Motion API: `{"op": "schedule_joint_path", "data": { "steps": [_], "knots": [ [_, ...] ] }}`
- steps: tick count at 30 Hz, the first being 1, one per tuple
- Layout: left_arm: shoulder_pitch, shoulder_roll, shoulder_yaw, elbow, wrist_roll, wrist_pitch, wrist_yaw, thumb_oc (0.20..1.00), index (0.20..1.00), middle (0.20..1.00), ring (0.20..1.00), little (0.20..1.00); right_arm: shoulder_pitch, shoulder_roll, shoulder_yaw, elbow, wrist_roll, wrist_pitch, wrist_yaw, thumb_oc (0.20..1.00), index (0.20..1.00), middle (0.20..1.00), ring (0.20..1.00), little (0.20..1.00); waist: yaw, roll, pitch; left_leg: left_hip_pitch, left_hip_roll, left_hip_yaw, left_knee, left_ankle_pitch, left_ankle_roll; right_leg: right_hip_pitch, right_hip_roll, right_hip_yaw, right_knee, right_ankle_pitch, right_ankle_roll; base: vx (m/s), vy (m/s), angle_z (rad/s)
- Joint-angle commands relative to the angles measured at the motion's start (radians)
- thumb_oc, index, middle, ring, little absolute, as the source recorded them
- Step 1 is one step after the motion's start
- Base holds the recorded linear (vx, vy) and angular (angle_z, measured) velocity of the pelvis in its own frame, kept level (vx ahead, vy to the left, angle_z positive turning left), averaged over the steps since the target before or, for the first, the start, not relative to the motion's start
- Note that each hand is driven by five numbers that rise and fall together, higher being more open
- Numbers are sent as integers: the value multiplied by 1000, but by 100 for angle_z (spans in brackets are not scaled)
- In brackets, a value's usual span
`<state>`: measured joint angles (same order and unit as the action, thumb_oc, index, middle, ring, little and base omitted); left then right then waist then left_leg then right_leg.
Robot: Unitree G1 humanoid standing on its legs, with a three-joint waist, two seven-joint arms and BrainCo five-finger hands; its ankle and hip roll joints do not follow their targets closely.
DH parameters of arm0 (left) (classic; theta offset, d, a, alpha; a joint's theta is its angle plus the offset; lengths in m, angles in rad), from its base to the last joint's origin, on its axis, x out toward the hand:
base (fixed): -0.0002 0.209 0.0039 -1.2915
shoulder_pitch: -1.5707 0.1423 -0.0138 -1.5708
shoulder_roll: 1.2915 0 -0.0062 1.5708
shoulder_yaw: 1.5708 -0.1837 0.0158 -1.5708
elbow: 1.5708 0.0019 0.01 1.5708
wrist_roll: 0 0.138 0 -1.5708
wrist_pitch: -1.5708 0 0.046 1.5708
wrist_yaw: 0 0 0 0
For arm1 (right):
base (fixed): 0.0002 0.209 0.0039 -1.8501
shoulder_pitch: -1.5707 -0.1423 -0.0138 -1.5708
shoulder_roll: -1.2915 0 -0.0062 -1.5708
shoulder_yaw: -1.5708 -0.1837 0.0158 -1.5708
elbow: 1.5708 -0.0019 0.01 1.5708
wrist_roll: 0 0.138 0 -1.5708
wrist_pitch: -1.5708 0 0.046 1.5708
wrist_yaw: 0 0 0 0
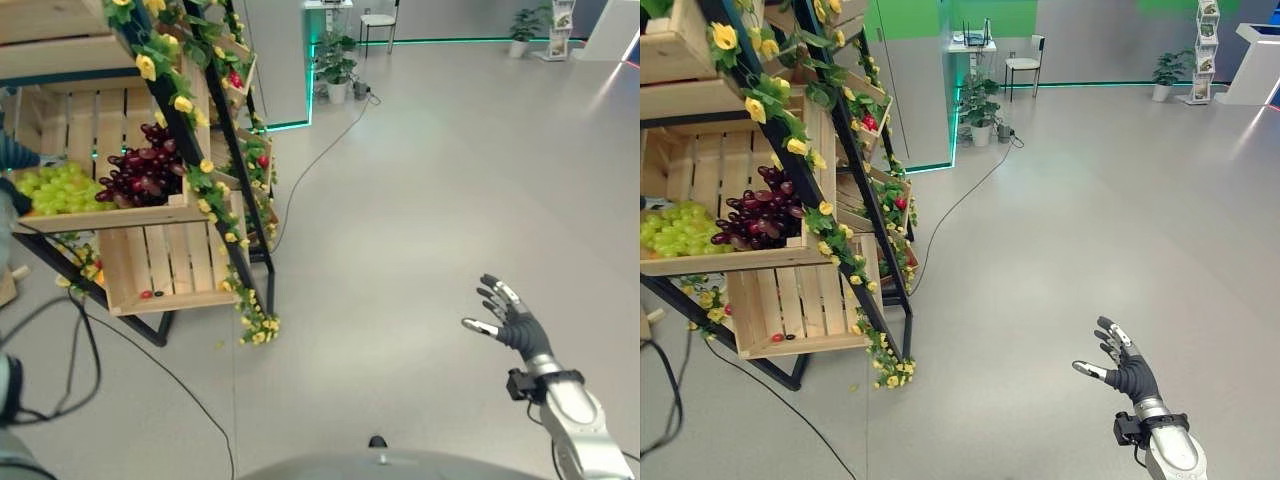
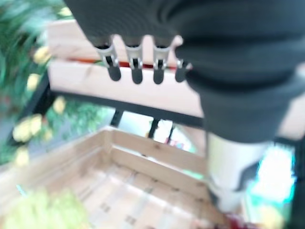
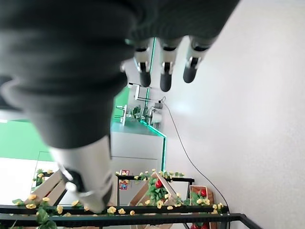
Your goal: Pick up the fruits from the basket on one side to the basket on the other side
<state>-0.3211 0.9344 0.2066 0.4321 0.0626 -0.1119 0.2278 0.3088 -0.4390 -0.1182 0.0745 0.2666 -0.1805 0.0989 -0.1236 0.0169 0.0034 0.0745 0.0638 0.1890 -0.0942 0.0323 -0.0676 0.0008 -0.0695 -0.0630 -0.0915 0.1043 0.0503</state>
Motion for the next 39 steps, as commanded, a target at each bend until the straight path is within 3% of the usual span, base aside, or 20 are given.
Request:
{"op": "schedule_joint_path", "data": {
  "steps": [1,4,6,11,13,18,29,33,34,36,37,38,39],
  "knots": [
    [-20,-66,30,-50,-145,-128,60,1000,1000,1000,1000,1000,-98,15,-52,-37,-7,-73,-49,1000,1000,1000,1000,1000,3,-18,15,15,-16,-19,28,-57,13,79,-64,-44,17,-122,106,-26,0,12],
    [90,-223,70,-188,-254,-193,51,1000,1000,1000,1000,1000,-128,24,-58,-37,-3,-79,-69,1000,1000,1000,1000,1000,8,-22,13,15,-16,-28,29,-57,14,84,-64,-48,20,-128,99,-26,4,12],
    [125,-281,88,-180,-352,-252,3,1000,1000,1000,1000,1000,-150,25,-53,-25,4,-89,-77,1000,1000,1000,1000,1000,9,-22,10,16,-17,-31,31,-58,13,86,-62,-50,21,-130,96,-18,1,11],
    [207,-466,86,-312,-473,-315,-47,1000,1000,1000,1000,1000,-157,60,-57,-9,9,-117,-97,1000,1000,1000,1000,1000,22,-27,4,18,-17,-45,32,-59,17,93,-64,-60,22,-134,90,-12,0,8],
    [211,-469,87,-315,-473,-314,-48,1000,1000,1000,1000,1000,-156,59,-56,-8,9,-118,-97,1000,1000,1000,1000,1000,21,-26,3,18,-17,-45,32,-59,17,94,-64,-61,22,-135,90,-6,2,5],
    [305,-581,77,-394,-518,-329,-113,1000,1000,1000,1000,1000,-151,89,-77,-4,14,-134,-105,1000,1000,1000,1000,1000,34,-32,2,16,-19,-58,32,-60,21,96,-66,-73,28,-138,88,-7,9,3],
    [446,-638,-33,-464,-482,-322,-205,1000,1000,1000,1000,1000,-160,102,-75,10,6,-153,-119,1000,1000,1000,1000,1000,73,-55,31,-9,-56,-59,137,-128,60,79,-108,-69,91,-140,109,-43,81,4],
    [434,-624,-81,-488,-495,-323,-224,1000,1000,1000,1000,1000,-141,109,-80,-19,-13,-156,-122,1000,1000,1000,1000,1000,61,-59,67,-26,-76,-43,188,-160,81,12,-131,-35,200,-149,126,-86,139,-2],
    [430,-620,-87,-495,-488,-326,-224,1000,1000,1000,1000,1000,-131,111,-82,-26,-19,-157,-120,1000,1000,1000,1000,1000,50,-61,81,-30,-80,-33,192,-161,84,-3,-136,-23,210,-138,132,-157,122,-23],
    [413,-613,-88,-494,-465,-340,-211,1000,1000,1000,1000,1000,-126,119,-88,-33,-36,-162,-127,1000,1000,1000,1000,1000,35,-63,104,-42,-92,-5,190,-154,86,-42,-168,1,184,-55,161,-162,72,-26],
    [412,-613,-88,-492,-464,-341,-210,1000,1000,1000,1000,1000,-127,120,-88,-34,-37,-161,-128,1000,1000,1000,1000,1000,39,-64,103,-44,-92,0,189,-153,87,-44,-168,6,179,-50,162,-232,1,-60],
    [390,-602,-90,-496,-454,-344,-185,1000,1000,1000,1000,1000,-143,131,-78,-35,-48,-164,-145,1000,1000,1000,1000,1000,43,-42,113,-75,-60,45,187,-134,77,-97,-218,-14,146,-14,170,-195,17,-75],
    [378,-594,-92,-501,-454,-346,-176,1000,1000,1000,1000,1000,-140,134,-76,-42,-52,-166,-150,1000,1000,1000,1000,1000,46,-31,117,-75,-47,63,188,-126,73,-98,-234,-76,160,-24,162,-278,27,-122]
  ]
}}
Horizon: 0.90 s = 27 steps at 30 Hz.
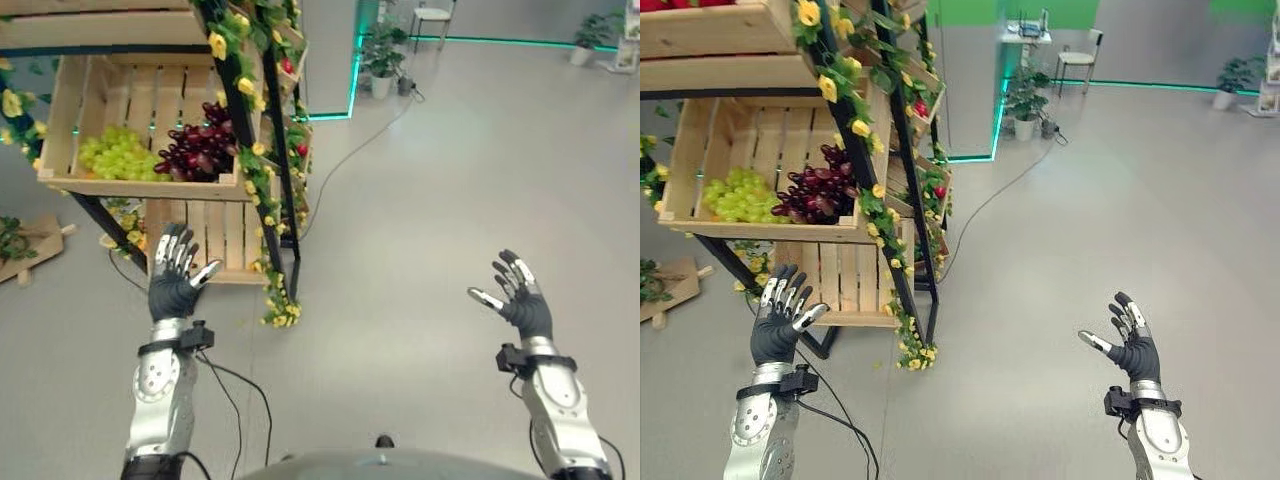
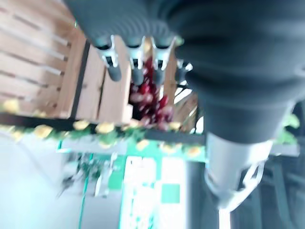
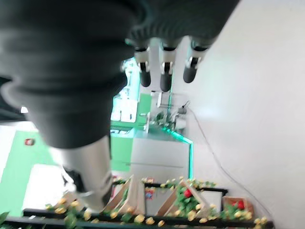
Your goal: Pick up the fruits from the basket on one side to the basket on the other side
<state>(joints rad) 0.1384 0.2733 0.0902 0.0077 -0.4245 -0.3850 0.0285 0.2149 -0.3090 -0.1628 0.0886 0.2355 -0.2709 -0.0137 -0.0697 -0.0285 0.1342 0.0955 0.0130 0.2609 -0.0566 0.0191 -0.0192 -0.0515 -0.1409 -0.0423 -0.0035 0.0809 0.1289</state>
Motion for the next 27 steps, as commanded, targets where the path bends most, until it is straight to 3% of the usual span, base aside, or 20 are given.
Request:
{"op": "schedule_joint_path", "data": {
  "steps": [1,3,4,5,7,8,10,11,13,14,17,18,19,22,23,25,27],
  "knots": [
    [-96,79,23,-81,37,-77,31,1000,1000,1000,1000,1000,-45,3,-30,-63,-24,-75,-38,1000,1000,1000,1000,1000,0,21,-10,-104,10,5,148,-100,23,-34,-173,-160,102,-22,77,-227,78,-111],
    [-123,95,21,-101,42,-79,46,1000,1000,1000,1000,1000,-61,-3,-16,-54,-26,-75,-53,1000,1000,1000,1000,1000,29,30,-21,-101,32,58,129,-106,17,39,-187,-320,191,-117,65,-215,51,-75],
    [-123,95,20,-102,42,-79,47,1000,1000,1000,1000,1000,-63,-3,-16,-53,-26,-75,-54,1000,1000,1000,1000,1000,28,29,-14,-106,33,72,131,-91,22,35,-191,-334,195,-110,55,-212,8,-62],
    [-127,91,29,-123,32,-82,54,1000,1000,1000,1000,1000,-100,-18,5,-38,-48,-68,-69,1000,1000,1000,1000,1000,59,24,-25,-103,44,146,120,-94,31,98,-188,-442,320,-170,56,-267,-37,-76],
    [-112,88,50,-146,24,-91,64,1000,1000,1000,1000,1000,-135,-31,28,-33,-53,-68,-75,1000,1000,1000,1000,1000,95,17,-39,-115,60,227,118,-83,36,145,-179,-535,336,-182,53,-264,-141,-121],
    [-91,91,78,-171,22,-99,79,1000,1000,1000,1000,1000,-149,-44,32,-44,-65,-74,-80,1000,1000,1000,1000,1000,114,0,-44,-130,74,278,132,-78,32,159,-141,-530,287,-211,52,-168,-214,-154],
    [-87,92,80,-174,23,-98,80,1000,1000,1000,1000,1000,-148,-42,34,-46,-65,-74,-81,1000,1000,1000,1000,1000,121,0,-46,-131,82,287,138,-79,27,161,-132,-523,272,-208,47,-103,-228,-156],
    [-84,88,105,-179,37,-108,105,1000,1000,1000,1000,1000,-146,-47,25,-58,-67,-74,-84,1000,1000,1000,1000,1000,117,-13,-52,-148,120,336,156,-56,3,181,-98,-515,137,-221,39,-123,-377,-140],
    [-90,70,109,-176,34,-116,126,1000,1000,1000,1000,1000,-139,-63,7,-70,-71,-75,-87,1000,1000,1000,1000,1000,93,-9,-46,-148,171,371,174,-18,-29,176,-33,-445,84,-225,20,-57,-408,-154],
    [-91,69,109,-175,35,-116,127,1000,1000,1000,1000,1000,-138,-64,6,-73,-71,-74,-86,1000,1000,1000,1000,1000,97,-7,-46,-148,177,373,176,-14,-34,175,-28,-441,83,-227,15,15,-352,-160],
    [-112,72,103,-183,60,-116,148,1000,1000,1000,1000,1000,-103,-79,-62,-88,-46,-88,-101,1000,1000,1000,1000,1000,40,8,-26,-113,258,388,131,79,-90,154,48,-392,85,-262,-31,-21,-334,-70],
    [-113,72,102,-182,60,-116,149,1000,1000,1000,1000,1000,-103,-79,-62,-88,-45,-87,-101,1000,1000,1000,1000,1000,41,9,-26,-112,259,388,129,82,-91,154,50,-391,84,-261,-33,-57,-381,-66],
    [-135,73,99,-178,73,-120,166,1000,1000,1000,1000,1000,-101,-81,-78,-89,-31,-97,-112,1000,1000,1000,1000,1000,12,11,-24,-103,293,378,96,124,-116,144,86,-353,67,-262,-43,-46,-337,-61],
    [-156,60,83,-167,51,-124,172,1000,1000,1000,1000,1000,-102,-90,-81,-62,-3,-111,-127,1000,1000,1000,1000,1000,-13,4,-12,-100,314,320,115,116,-126,157,119,-291,32,-261,-65,-18,-324,-50],
    [-157,59,80,-165,58,-124,172,1000,1000,1000,1000,1000,-107,-94,-81,-62,7,-117,-129,1000,1000,1000,1000,1000,-10,-1,-5,-104,301,275,140,96,-122,162,123,-270,20,-257,-71,-31,-192,-68],
    [-156,57,83,-169,69,-126,172,1000,1000,1000,1000,1000,-120,-111,-70,-66,16,-116,-116,1000,1000,1000,1000,1000,4,-9,15,-128,247,135,223,18,-101,172,127,-213,-3,-247,-78,-60,-148,-87],
    [-136,49,95,-172,57,-127,167,1000,1000,1000,1000,1000,-122,-125,-57,-65,25,-112,-96,1000,1000,1000,1000,1000,20,-18,23,-165,183,16,292,-21,-64,161,136,-150,-3,-227,-96,-52,-146,-125]
  ]
}}
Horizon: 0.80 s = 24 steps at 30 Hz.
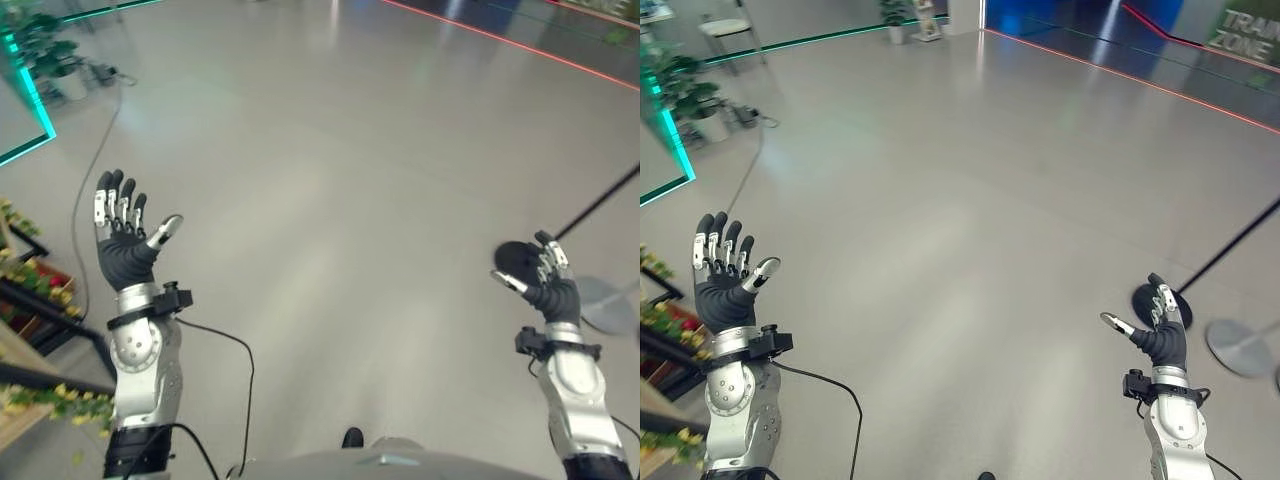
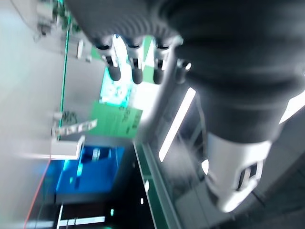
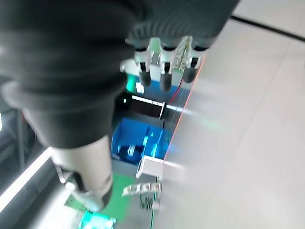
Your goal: Pick up the fruits from the basket on one side to the basket on the other side
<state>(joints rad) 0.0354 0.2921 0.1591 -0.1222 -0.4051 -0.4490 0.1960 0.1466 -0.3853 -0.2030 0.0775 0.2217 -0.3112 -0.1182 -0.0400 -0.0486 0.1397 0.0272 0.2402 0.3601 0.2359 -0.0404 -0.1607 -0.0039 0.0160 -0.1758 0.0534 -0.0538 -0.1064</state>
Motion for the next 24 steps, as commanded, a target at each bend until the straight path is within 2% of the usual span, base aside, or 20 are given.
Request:
{"op": "schedule_joint_path", "data": {
  "steps": [1,3,5,7,8,9,10,11,12,14,17,21,24],
  "knots": [
    [-27,21,28,-43,25,-64,-7,1000,1000,1000,1000,1000,-49,-51,-14,-55,43,-69,18,1000,1000,1000,1000,1000,-5,-2,20,-116,-75,-138,41,22,89,114,-17,15,-55,-91,132,82,-120,-102],
    [-22,11,32,-45,17,-64,-13,1000,1000,1000,1000,1000,-35,-49,-19,-48,50,-67,27,1000,1000,1000,1000,1000,5,-9,22,-156,-135,-212,81,0,99,131,-11,49,-55,-93,123,117,-95,-71],
    [-11,12,37,-51,18,-62,-17,1000,1000,1000,1000,1000,-30,-42,-25,-34,54,-69,29,1000,1000,1000,1000,1000,13,-17,16,-190,-200,-298,57,-16,109,136,-2,92,-53,-93,124,146,-31,-65],
    [1,18,37,-70,31,-62,-13,1000,1000,1000,1000,1000,-35,-38,-15,-24,54,-75,21,1000,1000,1000,1000,1000,29,-14,14,-223,-268,-426,-3,36,102,124,19,164,-40,-80,128,130,33,-80],
    [2,28,37,-76,40,-67,-10,1000,1000,1000,1000,1000,-42,-40,-8,-27,52,-77,18,1000,1000,1000,1000,1000,29,-10,14,-230,-287,-484,-36,59,97,119,33,209,-35,-78,131,95,30,-105],
    [2,28,37,-75,40,-67,-9,1000,1000,1000,1000,1000,-42,-40,-8,-27,52,-77,18,1000,1000,1000,1000,1000,30,-11,11,-227,-287,-483,-41,54,97,120,32,210,-36,-81,131,77,52,-155],
    [-4,44,28,-73,54,-73,-11,1000,1000,1000,1000,1000,-61,-48,16,-28,51,-76,26,1000,1000,1000,1000,1000,26,-4,12,-221,-308,-539,-47,57,94,108,48,273,-24,-79,135,41,33,-125],
    [-4,44,28,-72,54,-74,-11,1000,1000,1000,1000,1000,-61,-47,16,-28,51,-76,26,1000,1000,1000,1000,1000,28,-4,12,-221,-307,-537,-48,56,94,108,48,275,-24,-79,135,62,129,-174],
    [0,50,22,-77,58,-75,-29,1000,1000,1000,1000,1000,-75,-47,42,-23,52,-70,48,1000,1000,1000,1000,1000,24,5,-4,-177,-320,-566,-52,15,116,96,55,326,-18,-74,150,72,159,-147],
    [-10,52,9,-74,76,-76,-29,1000,1000,1000,1000,1000,-74,-43,49,-6,54,-65,55,1000,1000,1000,1000,1000,1,7,-18,-145,-334,-546,-63,-15,135,99,47,374,-18,-70,164,128,247,-167],
    [-17,68,3,-76,93,-72,-35,1000,1000,1000,1000,1000,-57,-31,36,-21,56,-50,75,1000,1000,1000,1000,1000,-27,14,-40,-107,-312,-438,-105,-26,153,72,29,420,4,-65,198,103,225,-105],
    [-43,100,0,-79,116,-68,-36,1000,1000,1000,1000,1000,-42,-22,14,-30,26,-44,74,1000,1000,1000,1000,1000,-63,24,-42,-84,-299,-321,-116,-59,181,9,10,450,79,-76,247,48,194,-139],
    [-55,118,-1,-78,136,-63,-44,1000,1000,1000,1000,1000,-3,-9,-40,-39,2,-42,71,1000,1000,1000,1000,1000,-83,37,-40,-77,-296,-251,-117,-78,193,-38,-18,459,74,-46,279,17,172,-85]
  ]
}}
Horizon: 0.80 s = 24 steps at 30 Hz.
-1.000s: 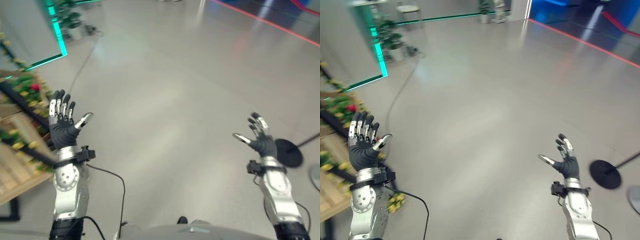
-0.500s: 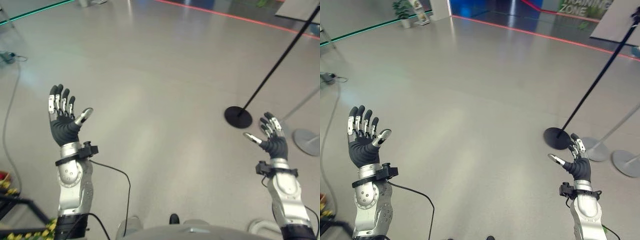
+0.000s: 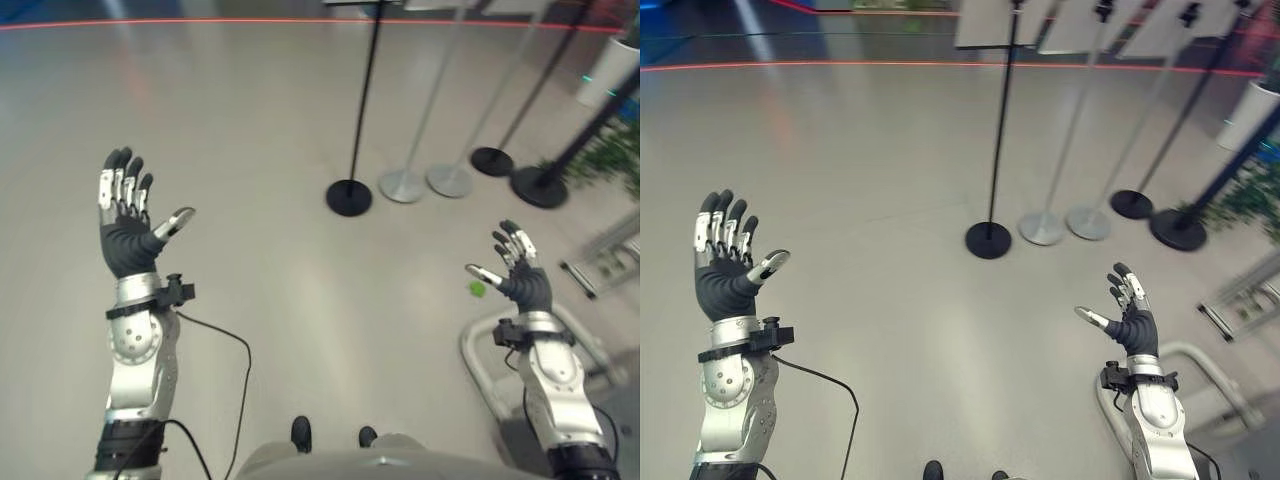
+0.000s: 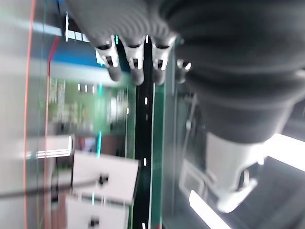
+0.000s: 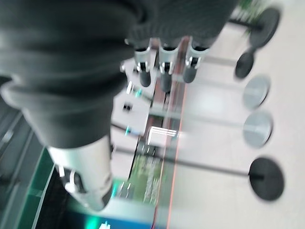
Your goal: Pick up the fruits from the basket on one side to the basket on the other side
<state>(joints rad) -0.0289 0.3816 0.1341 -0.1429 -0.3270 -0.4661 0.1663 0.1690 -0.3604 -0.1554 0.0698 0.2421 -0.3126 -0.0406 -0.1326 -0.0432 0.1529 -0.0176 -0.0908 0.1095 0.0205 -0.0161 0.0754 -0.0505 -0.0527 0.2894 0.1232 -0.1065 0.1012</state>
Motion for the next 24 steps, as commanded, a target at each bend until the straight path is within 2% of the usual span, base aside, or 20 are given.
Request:
{"op": "schedule_joint_path", "data": {
  "steps": [1,3,4,5,6,8,9,11,12,13,14,15,17,19,22,24],
  "knots": [
    [9,27,28,-60,60,-44,-16,1000,1000,1000,1000,1000,-17,-34,-97,-30,-25,-40,-5,1000,1000,1000,1000,1000,6,36,-51,-24,33,14,101,-116,-40,3,40,-13,-1,8,81,-13,156,-86],
    [-1,23,22,-59,49,-44,-14,1000,1000,1000,1000,1000,-10,-34,-116,-43,-49,-42,-13,1000,1000,1000,1000,1000,6,48,-38,-19,42,63,101,-126,-43,-36,13,-41,-15,42,98,-42,105,-101],
    [-10,26,16,-65,41,-40,-10,1000,1000,1000,1000,1000,-18,-28,-118,-64,-56,-44,-24,1000,1000,1000,1000,1000,28,55,-24,-15,65,111,103,-131,-51,-72,-27,-162,-22,58,94,-66,26,-119],
    [-13,26,15,-64,41,-40,-10,1000,1000,1000,1000,1000,-18,-26,-120,-67,-57,-42,-24,1000,1000,1000,1000,1000,33,55,-24,-20,67,115,104,-127,-52,-78,-25,-159,-24,65,93,-100,1,-180],
    [-13,30,14,-84,31,-39,-13,1000,1000,1000,1000,1000,-22,-17,-117,-75,-65,-48,-36,1000,1000,1000,1000,1000,78,72,-20,-6,107,195,81,-122,-72,-60,-121,-478,-36,63,70,-36,28,-163],
    [-8,25,5,-87,21,-33,-24,1000,1000,1000,1000,1000,-25,-20,-98,-81,-78,-43,-28,1000,1000,1000,1000,1000,81,68,-26,27,106,247,52,-123,-76,-57,-137,-623,-17,68,61,73,57,-173],
    [-5,23,-6,-83,6,-25,-31,1000,1000,1000,1000,1000,-34,-23,-83,-85,-81,-41,-26,1000,1000,1000,1000,1000,89,65,-32,50,114,271,55,-146,-81,-59,-151,-701,7,62,64,114,25,-158],
    [9,14,-27,-71,-26,-4,-57,1000,1000,1000,1000,1000,-48,-28,-54,-70,-88,-28,-25,1000,1000,1000,1000,1000,105,56,-31,75,123,329,54,-159,-79,-64,-177,-840,60,67,59,35,-64,-111],
    [15,10,-53,-60,-34,18,-82,1000,1000,1000,1000,1000,-55,-32,-42,-58,-95,-19,-27,1000,1000,1000,1000,1000,102,47,-32,81,121,345,64,-169,-76,-58,-183,-872,48,68,56,60,-237,-118],
    [20,9,-87,-49,-15,31,-119,1000,1000,1000,1000,1000,-43,-31,-47,-36,-105,-9,-30,1000,1000,1000,1000,1000,72,43,-30,89,130,346,83,-174,-80,-50,-156,-802,10,67,59,71,-217,-112],
    [19,8,-89,-47,-15,30,-119,1000,1000,1000,1000,1000,-43,-31,-47,-35,-106,-10,-30,1000,1000,1000,1000,1000,75,44,-30,90,132,349,84,-176,-82,-49,-153,-800,6,68,59,116,-222,-63],
    [5,2,-110,-27,-23,35,-125,1000,1000,1000,1000,1000,-36,-32,-52,-33,-112,-9,-35,1000,1000,1000,1000,1000,56,45,-30,93,137,337,105,-179,-83,-51,-134,-744,2,63,57,102,-157,-7],
    [-17,-36,-162,25,-67,43,-148,1000,1000,1000,1000,1000,-29,-27,-51,-45,-100,-15,-38,1000,1000,1000,1000,1000,31,52,-44,111,161,372,136,-189,-97,-24,-103,-711,-50,64,46,148,-227,8],
    [-27,-28,-179,39,-54,49,-156,1000,1000,1000,1000,1000,-29,-27,-45,-34,-91,-14,-42,1000,1000,1000,1000,1000,25,55,-46,114,173,383,149,-186,-107,-11,-87,-700,-63,58,39,100,-183,-29],
    [-44,-5,-162,52,6,37,-145,1000,1000,1000,1000,1000,-37,-33,-18,-32,-91,-15,-26,1000,1000,1000,1000,1000,9,57,-40,119,230,412,241,-139,-162,19,-51,-681,-78,36,17,134,-256,-34],
    [-37,-19,-149,67,-20,33,-138,1000,1000,1000,1000,1000,-48,-48,9,-35,-86,-11,-9,1000,1000,1000,1000,1000,-4,48,-31,101,284,427,368,-68,-210,47,-21,-655,-91,13,-13,182,-383,-46]
  ]
}}
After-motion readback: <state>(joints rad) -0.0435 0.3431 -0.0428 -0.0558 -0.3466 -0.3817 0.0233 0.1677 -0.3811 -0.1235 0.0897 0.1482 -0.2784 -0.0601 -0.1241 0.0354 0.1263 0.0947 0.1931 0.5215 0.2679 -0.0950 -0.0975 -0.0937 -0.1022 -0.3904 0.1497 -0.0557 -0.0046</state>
